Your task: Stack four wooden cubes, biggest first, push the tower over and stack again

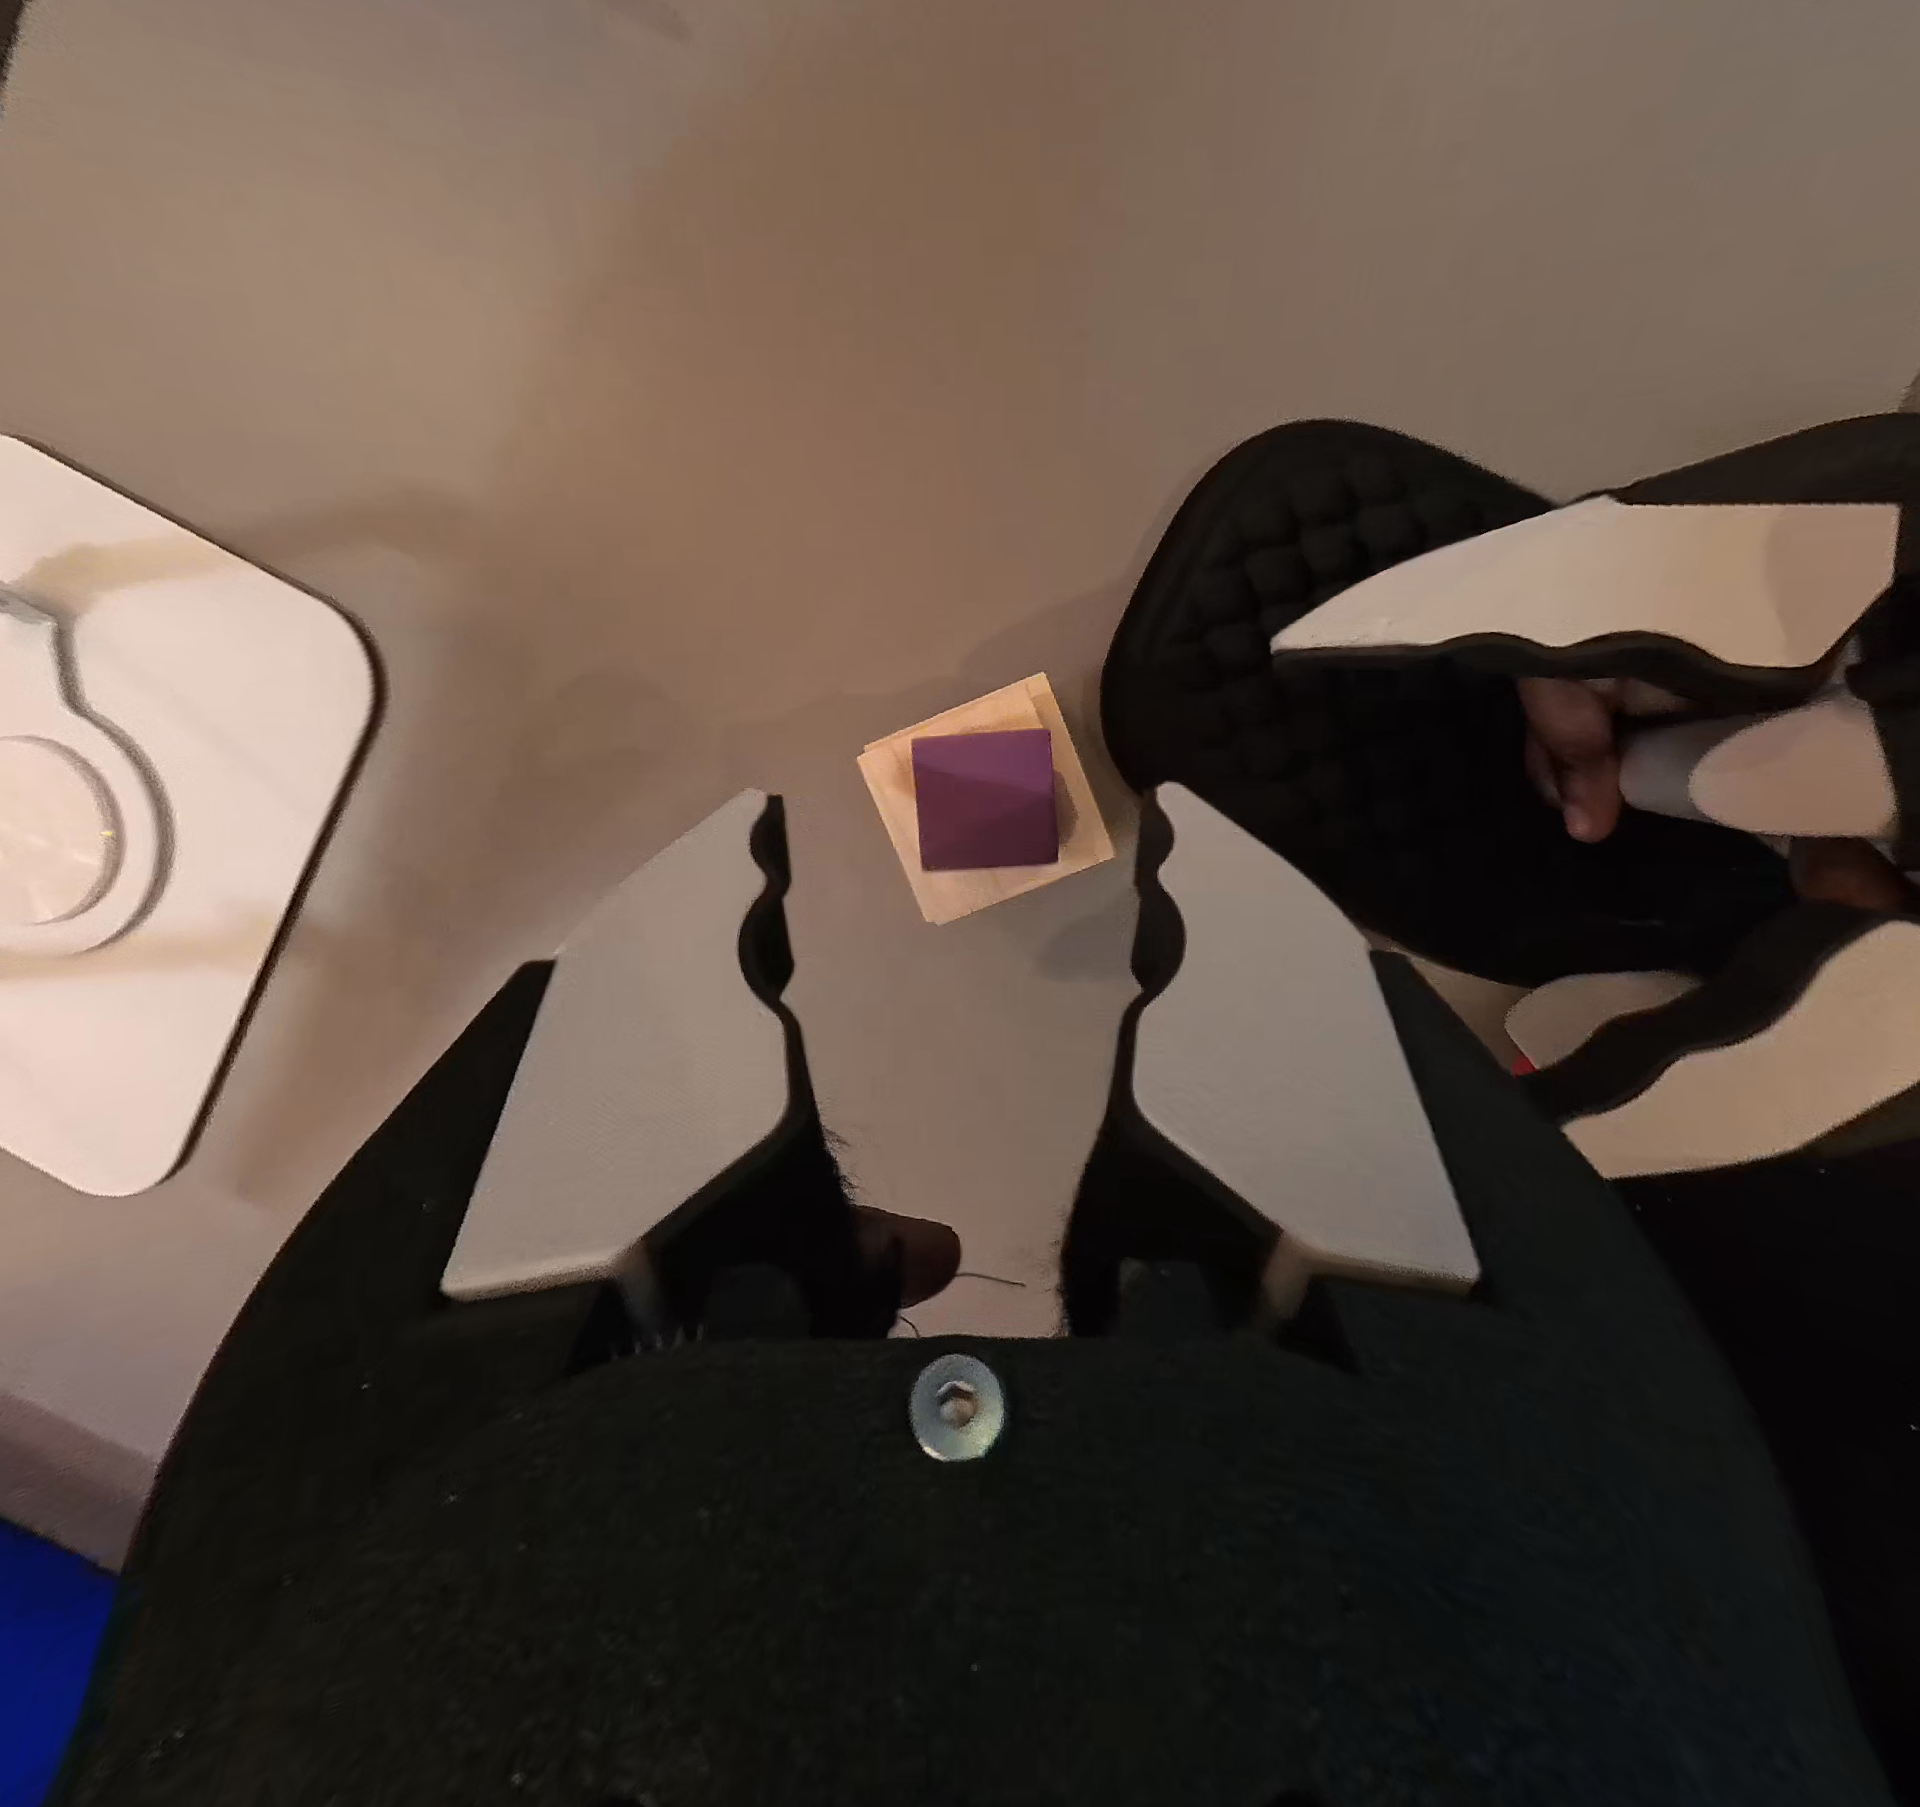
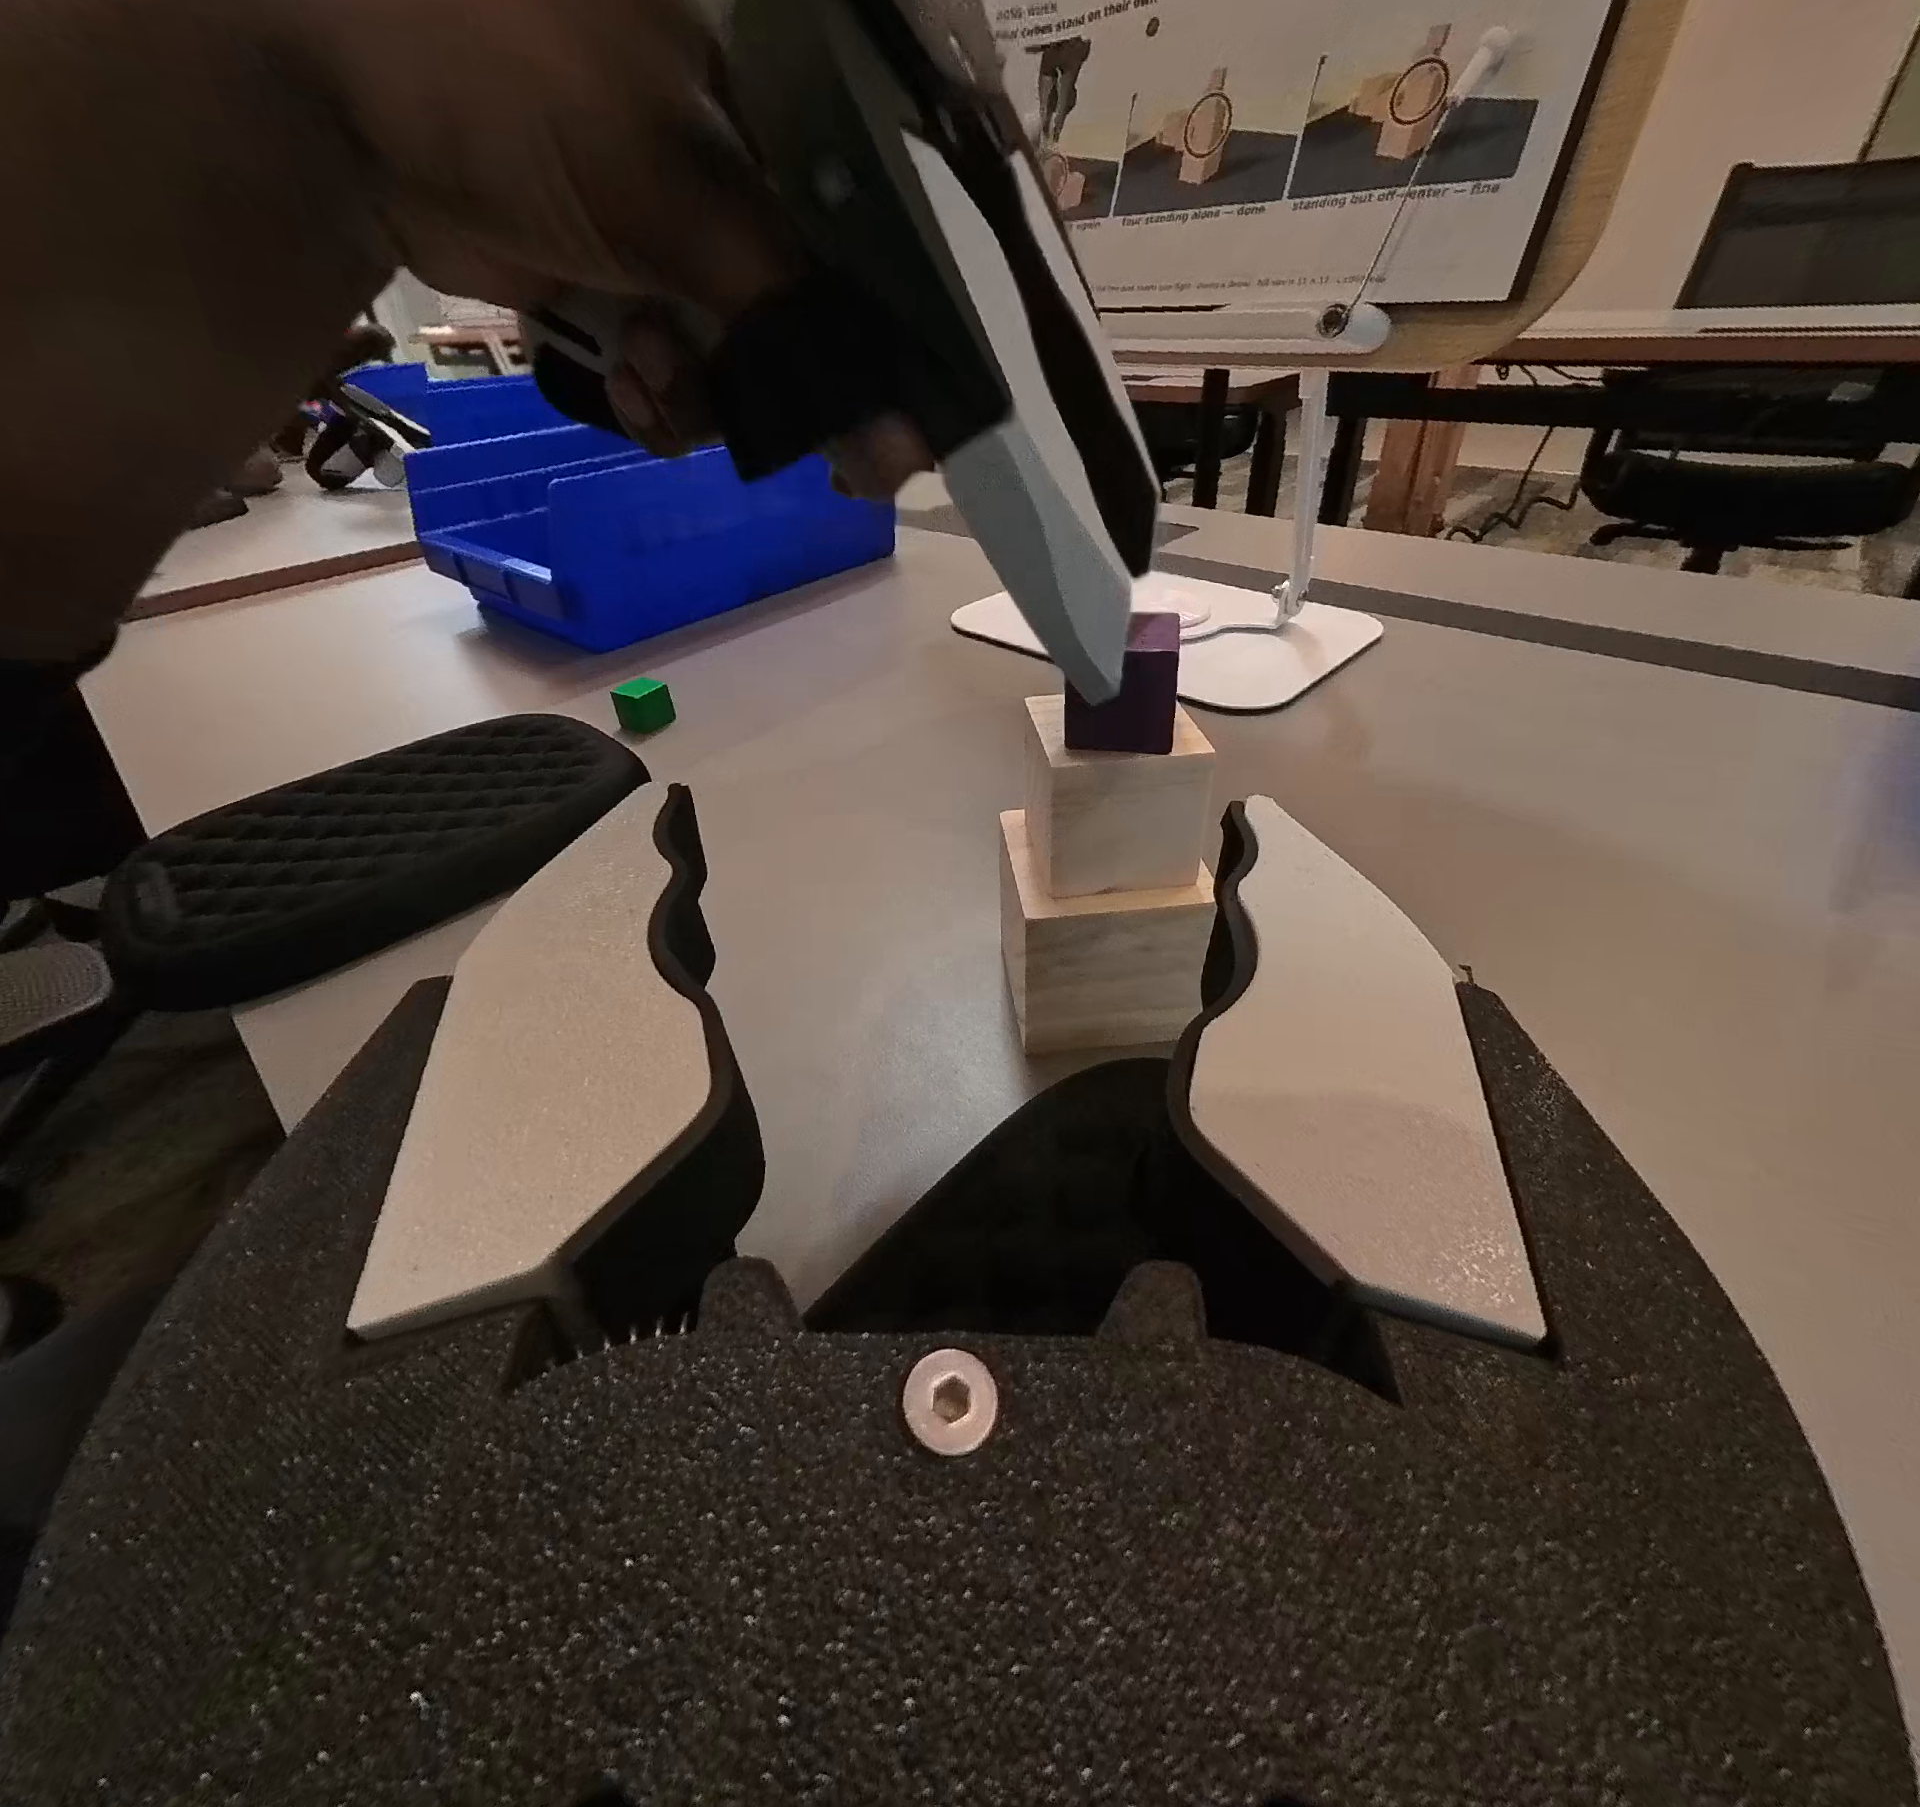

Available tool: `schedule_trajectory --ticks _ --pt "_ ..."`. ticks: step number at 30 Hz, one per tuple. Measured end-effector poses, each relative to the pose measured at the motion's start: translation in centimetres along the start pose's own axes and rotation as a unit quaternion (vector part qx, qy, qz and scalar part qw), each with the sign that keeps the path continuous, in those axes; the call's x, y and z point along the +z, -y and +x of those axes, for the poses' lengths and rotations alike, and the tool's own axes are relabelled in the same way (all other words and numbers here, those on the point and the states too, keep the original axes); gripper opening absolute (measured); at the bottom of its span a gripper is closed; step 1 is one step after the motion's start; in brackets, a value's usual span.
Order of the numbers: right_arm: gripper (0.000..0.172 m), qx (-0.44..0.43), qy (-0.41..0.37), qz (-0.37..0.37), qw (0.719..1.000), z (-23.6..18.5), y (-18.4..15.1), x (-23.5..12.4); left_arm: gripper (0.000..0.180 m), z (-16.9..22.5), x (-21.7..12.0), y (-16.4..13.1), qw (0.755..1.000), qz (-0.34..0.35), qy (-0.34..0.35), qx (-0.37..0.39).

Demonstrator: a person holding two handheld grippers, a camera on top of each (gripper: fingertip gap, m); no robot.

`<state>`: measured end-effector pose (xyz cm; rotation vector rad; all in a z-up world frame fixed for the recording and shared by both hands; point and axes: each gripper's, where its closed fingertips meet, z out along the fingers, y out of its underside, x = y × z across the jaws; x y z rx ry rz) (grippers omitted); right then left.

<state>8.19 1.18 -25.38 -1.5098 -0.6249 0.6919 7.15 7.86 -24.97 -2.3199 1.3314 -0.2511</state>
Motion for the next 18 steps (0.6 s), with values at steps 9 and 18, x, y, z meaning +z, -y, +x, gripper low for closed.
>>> schedule_trajectory --ticks 9,18 --pt "0.092 0.002 -0.002 0.002 1.000 0.1 0.0 0.0 0.078 -7.0 -6.4 -10.9 0.994 -0.018 0.065 -0.085" --pt "0.092 -0.012 -0.004 -0.015 1.000 -0.1 -0.4 0.3 0.064 -13.4 -7.2 -24.3 0.947 -0.059 0.119 -0.293"
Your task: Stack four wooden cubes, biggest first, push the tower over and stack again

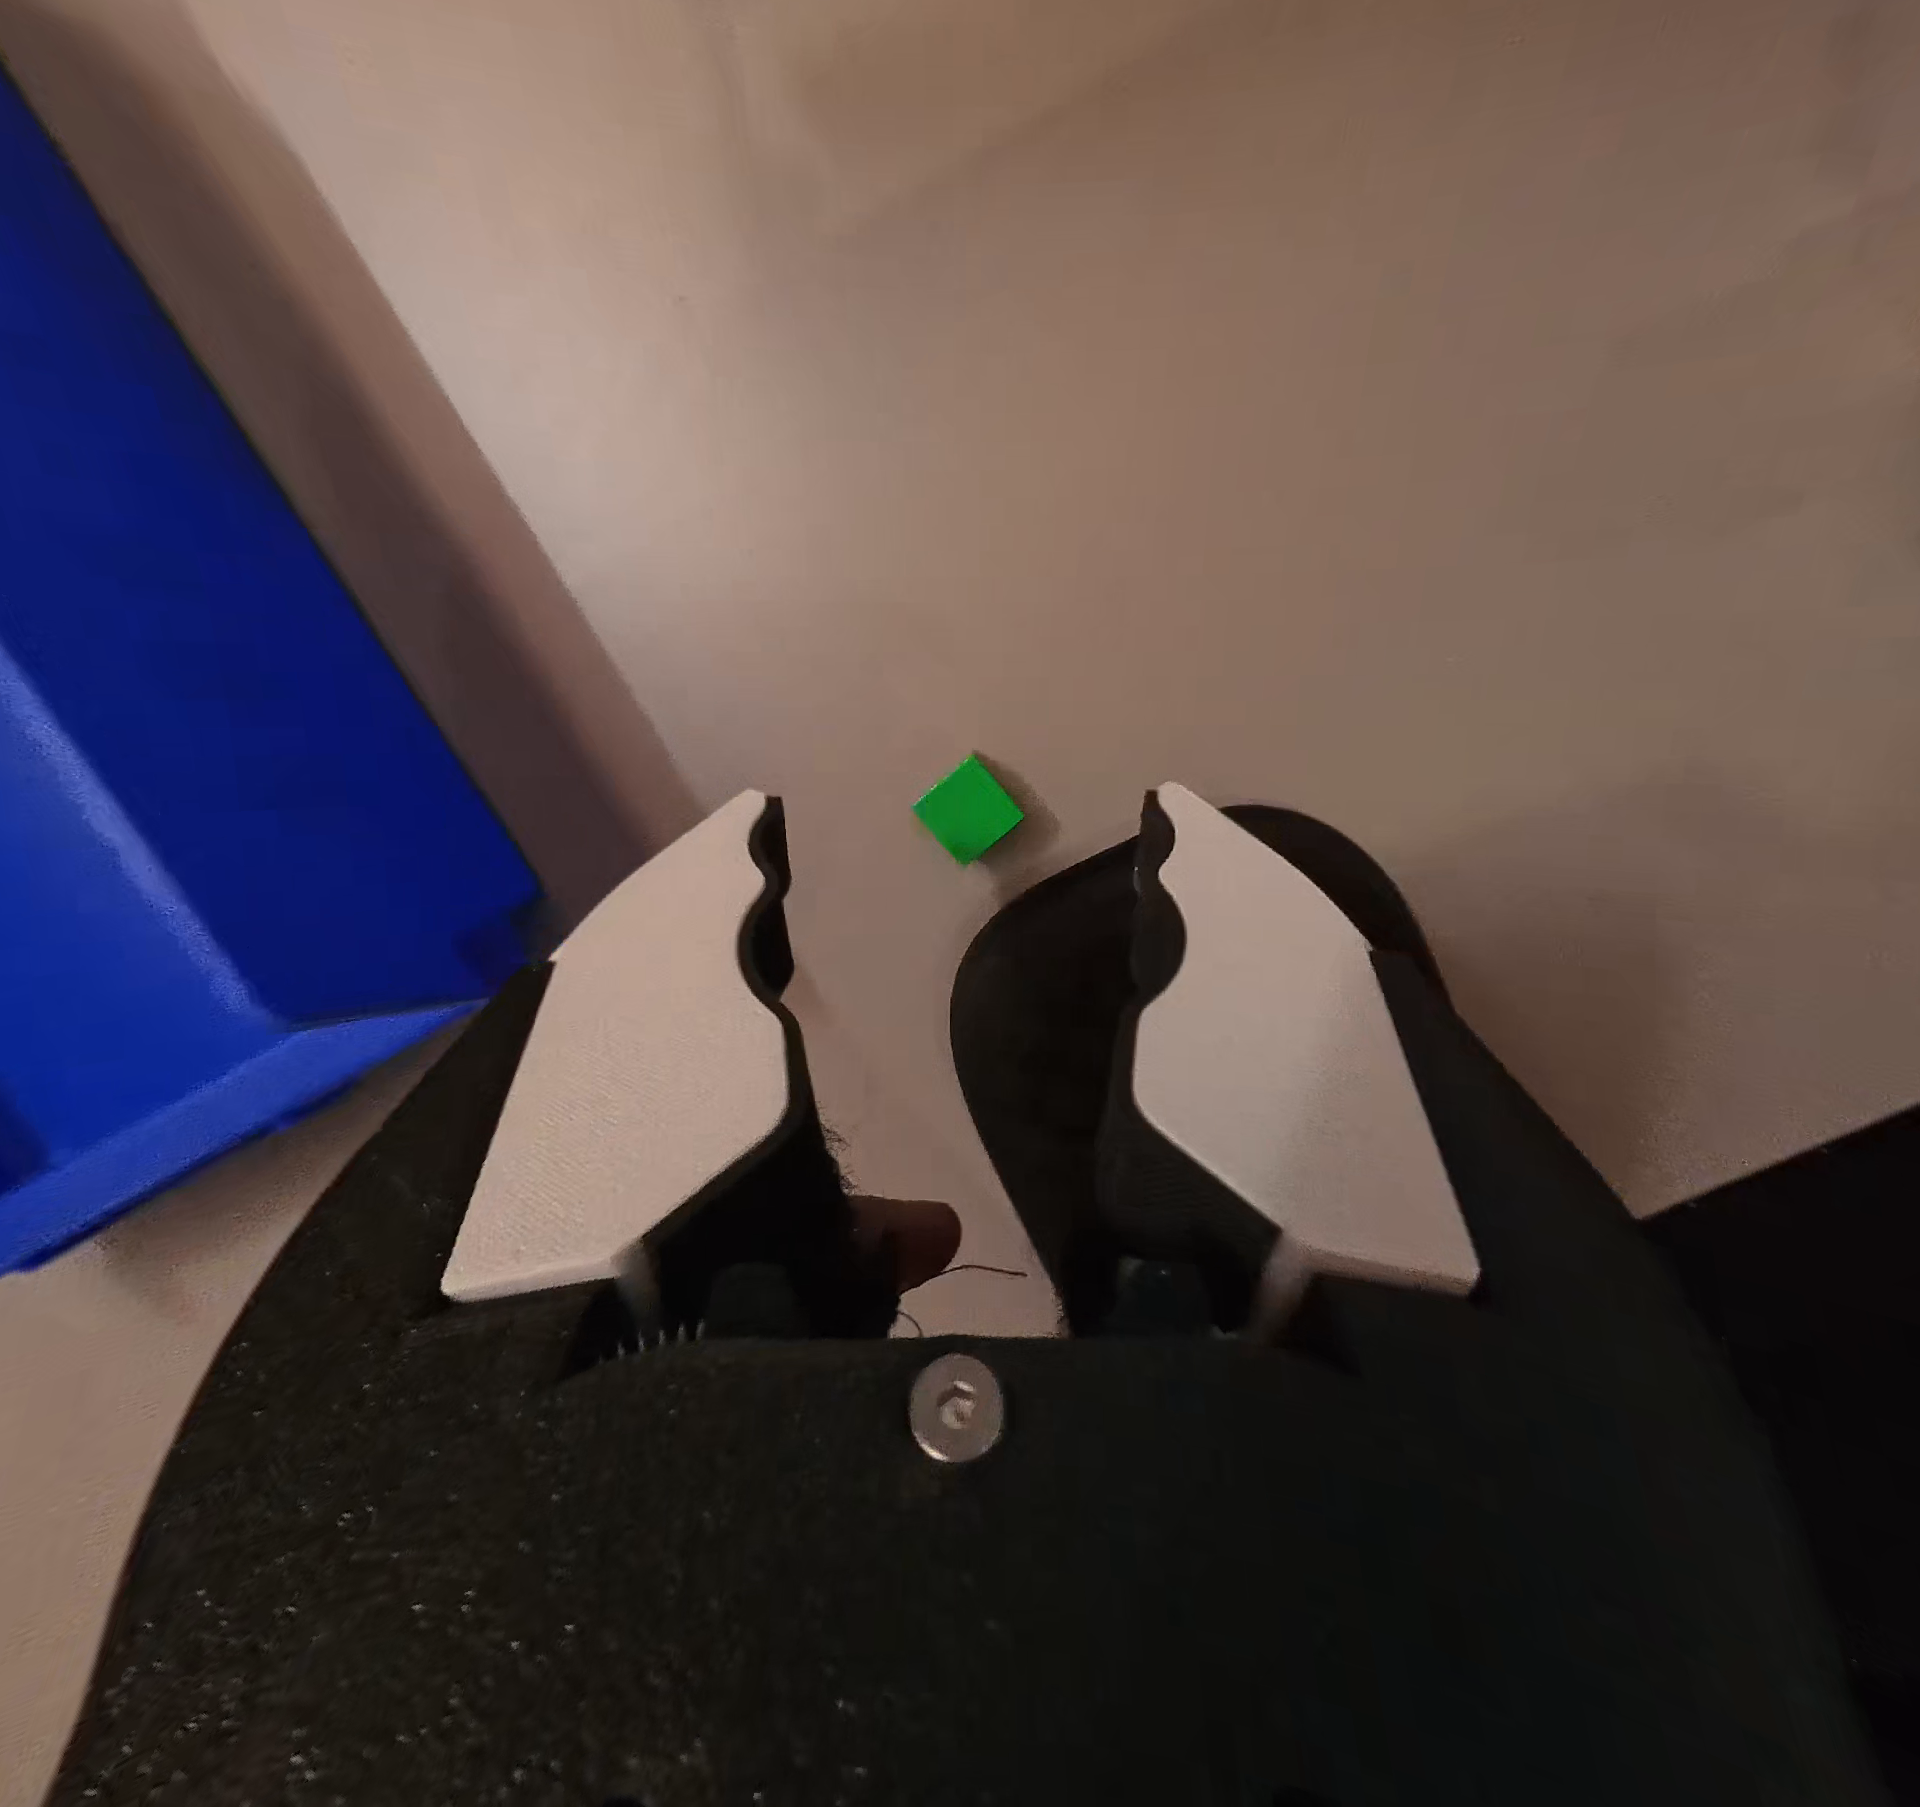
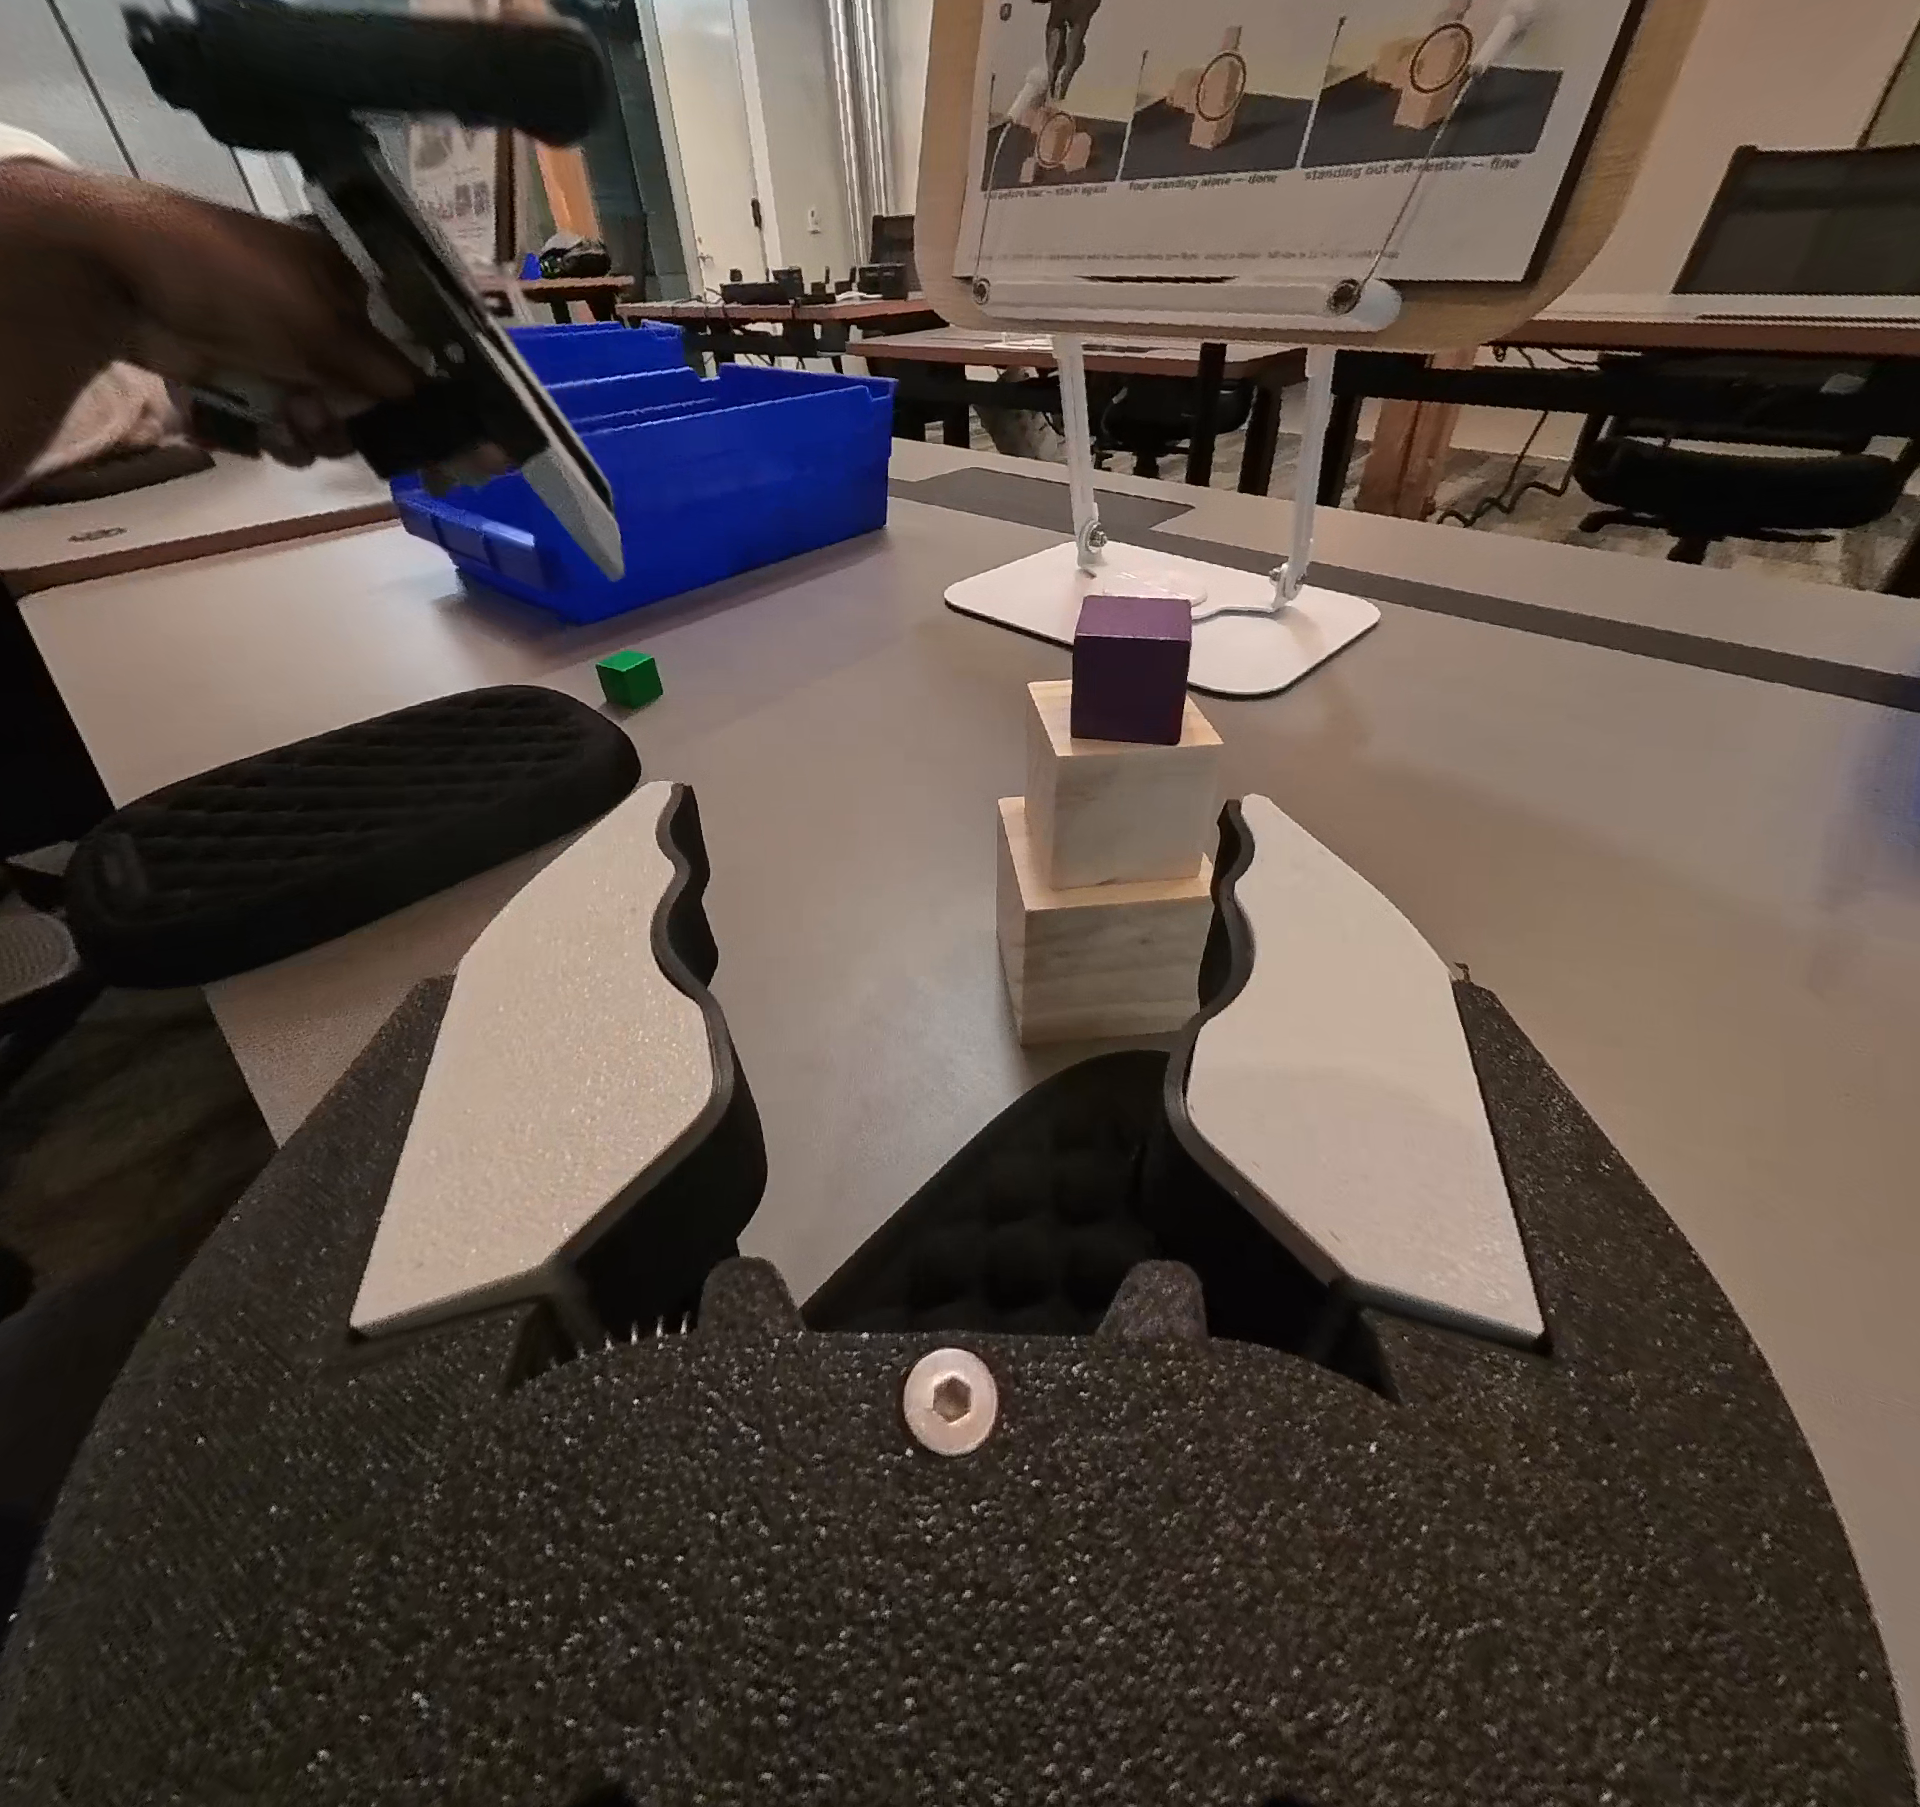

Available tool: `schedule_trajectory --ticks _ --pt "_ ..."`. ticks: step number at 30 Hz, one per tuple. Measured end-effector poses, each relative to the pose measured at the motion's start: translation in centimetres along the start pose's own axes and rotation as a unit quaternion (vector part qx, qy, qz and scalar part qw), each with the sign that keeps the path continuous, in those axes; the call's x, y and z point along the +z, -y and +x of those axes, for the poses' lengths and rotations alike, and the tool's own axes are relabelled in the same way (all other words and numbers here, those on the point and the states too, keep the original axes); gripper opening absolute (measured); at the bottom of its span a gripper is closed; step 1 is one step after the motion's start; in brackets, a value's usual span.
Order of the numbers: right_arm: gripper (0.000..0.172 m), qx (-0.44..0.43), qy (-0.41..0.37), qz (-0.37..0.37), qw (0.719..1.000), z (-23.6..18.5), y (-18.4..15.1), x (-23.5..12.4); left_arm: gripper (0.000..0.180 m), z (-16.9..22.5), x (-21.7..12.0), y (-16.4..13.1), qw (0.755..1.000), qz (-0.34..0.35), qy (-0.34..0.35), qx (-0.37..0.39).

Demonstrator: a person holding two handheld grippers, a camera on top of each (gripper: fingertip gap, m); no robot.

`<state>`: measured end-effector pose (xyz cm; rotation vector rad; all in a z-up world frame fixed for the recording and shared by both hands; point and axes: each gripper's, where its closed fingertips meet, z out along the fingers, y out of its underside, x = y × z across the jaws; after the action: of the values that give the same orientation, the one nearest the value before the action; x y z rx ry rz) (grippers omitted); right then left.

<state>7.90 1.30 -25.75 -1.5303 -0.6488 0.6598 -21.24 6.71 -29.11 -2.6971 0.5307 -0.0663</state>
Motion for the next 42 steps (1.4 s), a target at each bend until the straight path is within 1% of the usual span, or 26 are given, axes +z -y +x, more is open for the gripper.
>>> schedule_trajectory --ticks 2,6,9,12,15,17,20,23,26,28,30,34,36,39,42 --pt "0.091 0.003 -0.001 0.003 1.000 0.1 0.1 -0.1 0.063 0.3 1.3 -0.6 1.000 -0.007 -0.022 -0.012" --pt "0.090 0.013 -0.001 0.010 1.000 0.2 0.2 -0.2 0.062 0.0 3.4 -0.9 0.999 -0.013 -0.022 -0.047" --pt "0.089 0.018 -0.002 0.015 1.000 0.4 0.3 -0.3 0.058 -0.6 4.1 -1.4 0.997 -0.021 -0.009 -0.069" --pt "0.087 0.030 -0.002 0.018 0.999 0.6 0.4 -0.4 0.055 0.0 4.7 -2.2 0.997 -0.042 -0.024 -0.065" --pt "0.085 0.039 -0.002 0.025 0.999 0.8 0.5 -0.5 0.052 -0.1 5.2 -2.3 0.997 -0.046 -0.020 -0.066" --pt "0.085 0.037 -0.002 0.023 0.999 0.7 0.5 -0.5 0.040 -0.2 5.4 -2.1 0.996 -0.043 -0.023 -0.070" --pt "0.084 0.028 -0.004 0.018 0.999 0.6 0.4 -0.4 0.014 -0.1 5.6 -2.6 0.996 -0.055 -0.028 -0.059" --pt "0.084 0.026 -0.005 0.015 1.000 0.6 0.3 -0.3 0.006 0.3 5.2 -2.4 0.997 -0.052 -0.038 -0.046" --pt "0.084 0.027 -0.006 0.014 1.000 0.6 0.3 -0.3 0.003 1.3 3.8 -1.2 0.998 -0.040 -0.051 -0.017" --pt "0.084 0.026 -0.005 0.014 1.000 0.6 0.3 -0.3 0.005 1.4 2.6 -0.5 0.998 -0.041 -0.041 -0.006" --pt "0.084 0.024 -0.006 0.014 1.000 0.5 0.3 -0.3 0.012 0.4 1.9 -0.6 0.999 -0.049 -0.004 -0.018" --pt "0.083 0.020 -0.006 0.014 1.000 0.4 0.3 -0.3 0.034 -0.6 2.4 -2.7 0.995 -0.070 0.025 -0.061" --pt "0.083 0.018 -0.006 0.013 1.000 0.4 0.3 -0.3 0.046 -0.8 3.1 -4.1 0.992 -0.085 0.023 -0.090" --pt "0.082 0.014 -0.006 0.014 1.000 0.3 0.3 -0.3 0.048 -0.8 4.0 -4.3 0.990 -0.073 0.011 -0.122" --pt "0.082 0.015 -0.007 0.012 1.000 0.3 0.3 -0.3 0.047 -0.6 4.4 -4.2 0.989 -0.066 0.001 -0.129"
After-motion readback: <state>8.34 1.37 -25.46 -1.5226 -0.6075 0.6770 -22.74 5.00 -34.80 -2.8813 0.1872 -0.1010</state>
